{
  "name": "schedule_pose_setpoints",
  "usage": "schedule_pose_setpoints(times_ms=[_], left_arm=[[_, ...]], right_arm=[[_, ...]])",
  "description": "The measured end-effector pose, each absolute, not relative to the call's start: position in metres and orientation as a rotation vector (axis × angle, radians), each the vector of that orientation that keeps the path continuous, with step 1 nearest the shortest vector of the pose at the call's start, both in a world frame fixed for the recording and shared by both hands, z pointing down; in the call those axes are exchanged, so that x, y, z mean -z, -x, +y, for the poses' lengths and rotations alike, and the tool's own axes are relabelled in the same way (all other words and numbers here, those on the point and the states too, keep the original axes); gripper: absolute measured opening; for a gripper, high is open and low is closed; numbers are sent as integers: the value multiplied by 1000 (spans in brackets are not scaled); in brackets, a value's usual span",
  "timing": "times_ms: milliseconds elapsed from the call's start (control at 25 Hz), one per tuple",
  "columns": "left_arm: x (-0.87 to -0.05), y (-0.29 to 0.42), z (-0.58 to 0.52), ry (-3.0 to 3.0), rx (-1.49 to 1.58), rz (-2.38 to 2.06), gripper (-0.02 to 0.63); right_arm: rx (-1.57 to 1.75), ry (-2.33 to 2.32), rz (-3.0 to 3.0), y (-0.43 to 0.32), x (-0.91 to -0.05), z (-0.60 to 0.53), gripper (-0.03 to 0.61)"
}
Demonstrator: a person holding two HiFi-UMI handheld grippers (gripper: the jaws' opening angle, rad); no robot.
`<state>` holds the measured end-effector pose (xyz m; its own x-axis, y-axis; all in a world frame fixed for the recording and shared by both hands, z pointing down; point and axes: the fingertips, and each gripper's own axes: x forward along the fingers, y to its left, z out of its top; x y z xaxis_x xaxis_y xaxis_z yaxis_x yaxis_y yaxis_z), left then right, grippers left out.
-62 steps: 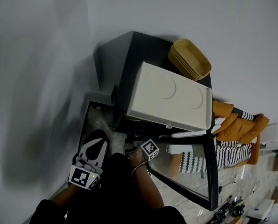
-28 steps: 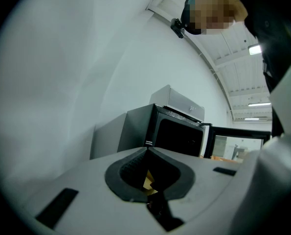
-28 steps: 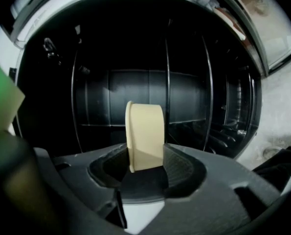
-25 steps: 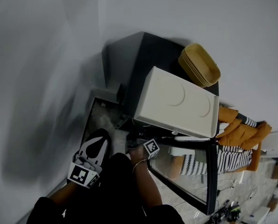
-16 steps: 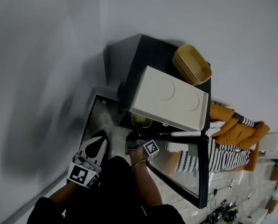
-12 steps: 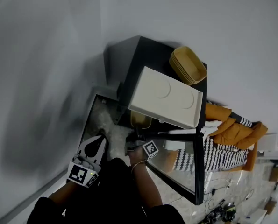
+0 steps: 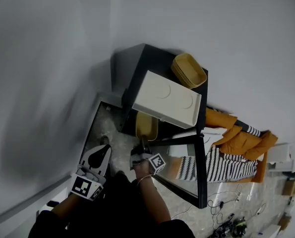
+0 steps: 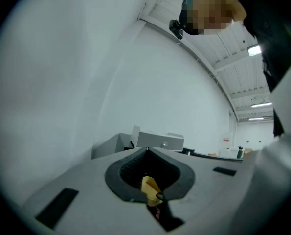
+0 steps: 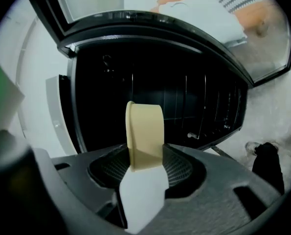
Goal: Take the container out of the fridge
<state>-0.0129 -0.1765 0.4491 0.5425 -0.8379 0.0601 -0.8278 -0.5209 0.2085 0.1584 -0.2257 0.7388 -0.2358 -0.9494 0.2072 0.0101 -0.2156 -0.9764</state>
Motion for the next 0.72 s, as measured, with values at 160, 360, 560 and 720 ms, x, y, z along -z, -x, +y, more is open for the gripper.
schedule_pose_setpoints(times_ms=[160, 360, 560, 720], left_arm=[[-442, 9, -154, -2562, 82, -1424, 6], [-436, 0, -112, -2558, 92, -1449, 5], [-433, -9, -79, -2540, 75, -1451, 6], [-424, -10, -65, -2546, 61, -1437, 5]], right_arm=[[1572, 1209, 1254, -157, -724, -201, 193], [1575, 1196, 1285, -163, -711, -162, 193], [1583, 1174, 1287, -166, -695, -127, 193], [1571, 1167, 1284, -166, -680, -111, 193]])
